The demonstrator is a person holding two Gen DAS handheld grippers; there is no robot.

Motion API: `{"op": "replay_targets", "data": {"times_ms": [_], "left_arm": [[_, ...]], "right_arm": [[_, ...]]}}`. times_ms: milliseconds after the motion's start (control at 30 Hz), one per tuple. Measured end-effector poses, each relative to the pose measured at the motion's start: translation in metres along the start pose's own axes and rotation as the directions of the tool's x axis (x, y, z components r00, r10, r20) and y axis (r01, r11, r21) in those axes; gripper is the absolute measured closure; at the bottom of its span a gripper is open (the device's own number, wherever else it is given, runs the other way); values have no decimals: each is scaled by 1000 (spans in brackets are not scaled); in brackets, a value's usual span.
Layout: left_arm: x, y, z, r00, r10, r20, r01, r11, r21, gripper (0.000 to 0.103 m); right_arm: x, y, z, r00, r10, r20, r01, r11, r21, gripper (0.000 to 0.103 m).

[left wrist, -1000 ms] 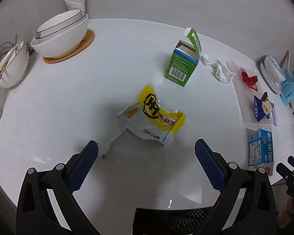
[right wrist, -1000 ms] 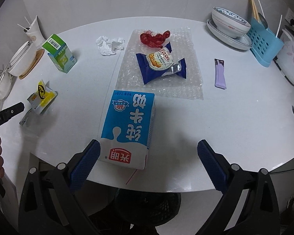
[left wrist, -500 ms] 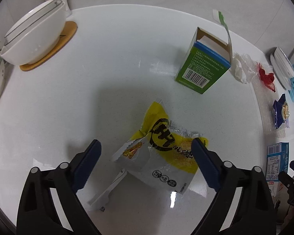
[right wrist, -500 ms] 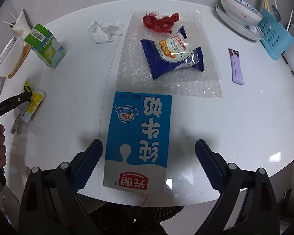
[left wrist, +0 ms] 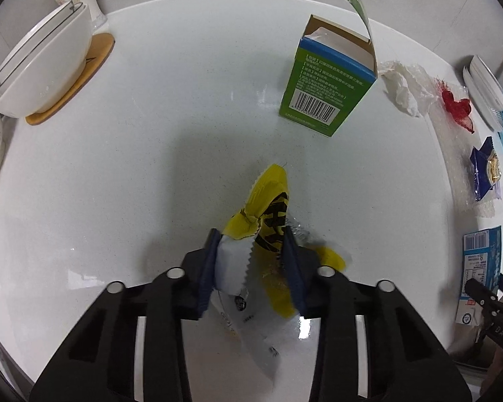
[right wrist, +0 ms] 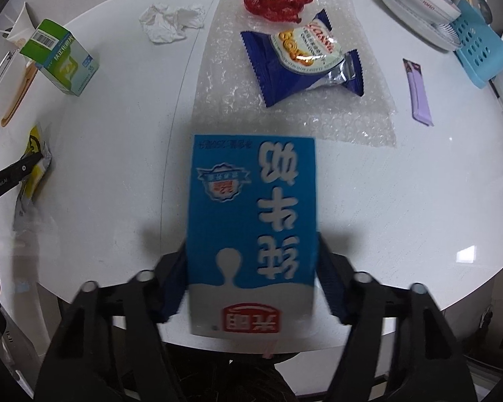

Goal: Collect trash
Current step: 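Lift the yellow wrapper with the left tool while the right tool lifts the milk carton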

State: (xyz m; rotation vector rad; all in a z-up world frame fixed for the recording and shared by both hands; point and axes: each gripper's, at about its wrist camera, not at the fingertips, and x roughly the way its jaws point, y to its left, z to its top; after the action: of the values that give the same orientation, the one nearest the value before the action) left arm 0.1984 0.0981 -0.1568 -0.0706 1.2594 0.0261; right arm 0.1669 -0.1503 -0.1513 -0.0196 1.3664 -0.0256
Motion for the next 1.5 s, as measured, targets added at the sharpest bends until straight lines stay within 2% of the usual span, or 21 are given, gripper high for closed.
{"op": "replay_targets", "data": {"times_ms": [33,133,433,1100,1500], "left_arm": [[-1,0,-1,1000,3,1,-3,1000,-3,80],[-5,1,0,1000,-13,-4,13,1000,-25,86],[-29,-8,-11,999,-33,32,35,998,-51,87],[-71,-51,-48,995,-75,67,78,996,-34,87],[-90,-76,-78,993,-88,84,91,995,-29,87]], "right_arm": [[1,0,0,1000,2,3,-2,1000,5,43],[2,-4,0,1000,8,8,-8,1000,16,43],[-7,-21,3,999,28,40,-30,999,29,43],[-60,-38,-33,985,57,163,-61,998,16,43],[-70,-57,-51,976,74,207,-75,997,0,43]]}}
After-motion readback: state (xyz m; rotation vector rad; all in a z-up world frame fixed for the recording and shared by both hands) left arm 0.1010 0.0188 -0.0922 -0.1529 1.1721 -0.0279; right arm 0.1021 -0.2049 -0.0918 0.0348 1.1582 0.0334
